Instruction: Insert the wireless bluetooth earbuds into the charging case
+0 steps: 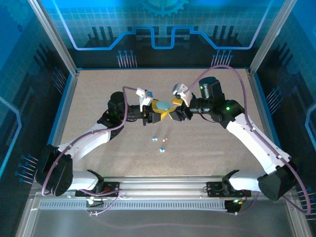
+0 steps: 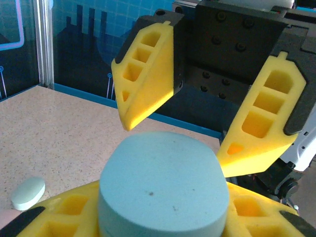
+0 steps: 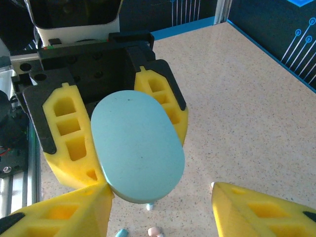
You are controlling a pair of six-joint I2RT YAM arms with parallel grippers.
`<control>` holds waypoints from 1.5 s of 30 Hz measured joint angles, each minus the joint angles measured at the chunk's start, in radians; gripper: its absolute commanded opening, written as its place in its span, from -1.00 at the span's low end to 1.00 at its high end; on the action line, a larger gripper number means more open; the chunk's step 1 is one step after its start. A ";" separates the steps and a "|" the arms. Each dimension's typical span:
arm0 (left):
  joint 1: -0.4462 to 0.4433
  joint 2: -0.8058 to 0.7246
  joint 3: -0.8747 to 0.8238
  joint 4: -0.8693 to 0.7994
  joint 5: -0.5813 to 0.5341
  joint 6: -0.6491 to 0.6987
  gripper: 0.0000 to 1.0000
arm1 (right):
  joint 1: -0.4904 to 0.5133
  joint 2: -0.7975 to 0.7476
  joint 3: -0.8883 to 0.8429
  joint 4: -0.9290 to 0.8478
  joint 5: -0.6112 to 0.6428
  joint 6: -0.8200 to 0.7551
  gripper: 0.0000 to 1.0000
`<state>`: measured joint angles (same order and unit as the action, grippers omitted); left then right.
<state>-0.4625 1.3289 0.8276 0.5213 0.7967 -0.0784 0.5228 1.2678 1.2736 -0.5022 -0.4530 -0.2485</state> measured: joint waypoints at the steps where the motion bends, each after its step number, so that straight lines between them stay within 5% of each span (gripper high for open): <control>1: 0.003 0.000 0.000 0.000 0.006 -0.001 -0.31 | 0.000 0.002 0.000 0.003 0.000 -0.001 0.12; 24: 0.007 0.000 0.013 -0.037 0.065 0.009 -0.31 | -0.046 0.077 0.079 0.040 0.003 0.111 0.02; 35: 0.008 0.000 0.018 -0.038 0.054 0.022 -0.31 | -0.071 0.123 0.142 -0.012 -0.115 0.142 0.12; 45: 0.008 0.000 0.011 0.031 -0.012 0.025 -0.31 | -0.123 -0.051 0.063 0.060 -0.107 0.277 0.21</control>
<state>-0.4545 1.3289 0.8387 0.5526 0.7849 -0.0532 0.3996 1.2171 1.3365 -0.4419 -0.5598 0.0284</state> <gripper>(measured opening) 0.399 0.609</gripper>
